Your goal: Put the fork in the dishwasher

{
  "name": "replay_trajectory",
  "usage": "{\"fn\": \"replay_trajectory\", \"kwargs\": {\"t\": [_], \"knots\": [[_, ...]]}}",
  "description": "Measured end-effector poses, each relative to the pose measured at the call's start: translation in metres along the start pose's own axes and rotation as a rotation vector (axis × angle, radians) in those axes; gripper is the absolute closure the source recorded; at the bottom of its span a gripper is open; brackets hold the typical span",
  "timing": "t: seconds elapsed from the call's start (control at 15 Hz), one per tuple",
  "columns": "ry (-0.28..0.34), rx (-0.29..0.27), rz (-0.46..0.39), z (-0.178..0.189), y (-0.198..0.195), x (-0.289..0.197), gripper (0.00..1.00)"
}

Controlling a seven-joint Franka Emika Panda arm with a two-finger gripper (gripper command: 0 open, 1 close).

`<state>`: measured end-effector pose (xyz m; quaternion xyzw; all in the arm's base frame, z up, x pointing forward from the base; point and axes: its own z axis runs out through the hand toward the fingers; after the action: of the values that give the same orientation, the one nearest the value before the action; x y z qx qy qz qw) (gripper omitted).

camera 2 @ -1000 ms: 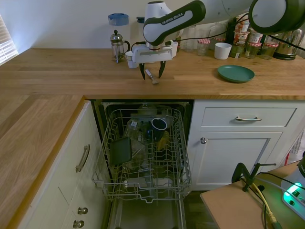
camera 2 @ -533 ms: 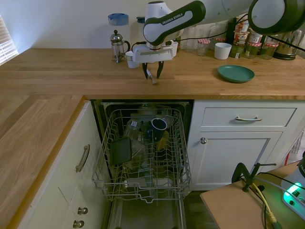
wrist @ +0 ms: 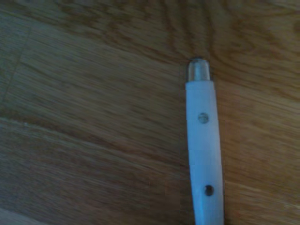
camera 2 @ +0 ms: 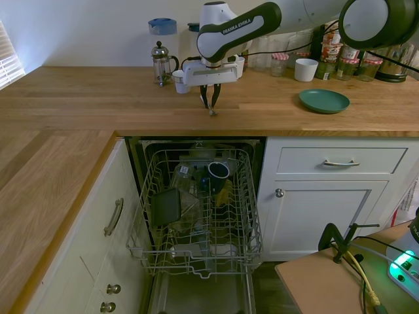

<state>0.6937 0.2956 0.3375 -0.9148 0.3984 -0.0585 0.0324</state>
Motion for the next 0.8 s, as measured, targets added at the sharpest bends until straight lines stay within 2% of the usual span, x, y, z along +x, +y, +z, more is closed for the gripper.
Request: {"fn": "replay_trajectory", "kwargs": {"t": [0.4,0.6,0.8], "knots": [[-0.031,0.006,0.057,-0.005,0.008,0.02,1.0],[-0.013,0.033,0.104,-0.041,0.016,0.033,1.0],[-0.003,0.045,0.155,-0.088,0.032,0.026,1.0]]}}
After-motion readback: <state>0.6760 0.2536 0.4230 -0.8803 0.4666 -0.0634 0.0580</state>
